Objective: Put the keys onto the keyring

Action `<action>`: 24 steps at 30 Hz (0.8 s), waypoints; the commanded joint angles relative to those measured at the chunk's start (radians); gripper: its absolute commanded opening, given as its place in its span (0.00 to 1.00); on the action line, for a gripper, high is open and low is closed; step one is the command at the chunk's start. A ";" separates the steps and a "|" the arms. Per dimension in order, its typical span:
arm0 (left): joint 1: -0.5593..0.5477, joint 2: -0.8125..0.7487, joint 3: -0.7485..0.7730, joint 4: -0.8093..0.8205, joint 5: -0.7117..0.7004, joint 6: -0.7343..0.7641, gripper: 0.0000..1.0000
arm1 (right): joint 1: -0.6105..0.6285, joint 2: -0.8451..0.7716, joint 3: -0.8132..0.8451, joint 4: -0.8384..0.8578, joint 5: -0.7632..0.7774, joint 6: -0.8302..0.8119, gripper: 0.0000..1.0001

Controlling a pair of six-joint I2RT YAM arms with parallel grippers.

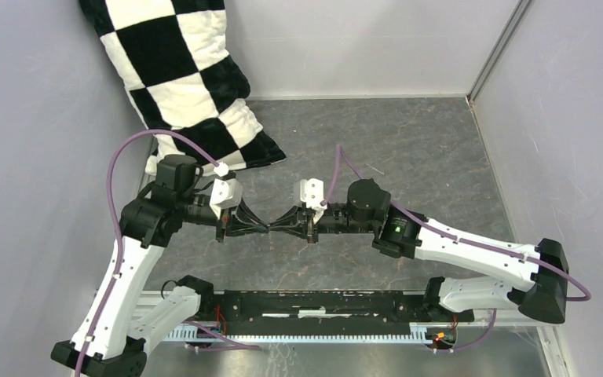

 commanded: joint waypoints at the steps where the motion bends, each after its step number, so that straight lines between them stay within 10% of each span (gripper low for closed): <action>1: -0.008 -0.006 0.022 0.037 0.045 0.026 0.05 | 0.022 0.035 0.077 0.054 -0.013 0.032 0.01; 11: -0.008 -0.041 -0.021 0.119 0.001 -0.030 0.18 | 0.026 0.061 0.118 -0.004 -0.002 0.043 0.01; 19: -0.008 -0.089 -0.066 0.250 -0.046 -0.133 0.02 | 0.039 0.078 0.148 -0.028 0.007 0.046 0.02; 24: -0.008 -0.128 -0.107 0.336 -0.072 -0.207 0.02 | 0.039 0.061 0.147 -0.010 -0.018 0.087 0.20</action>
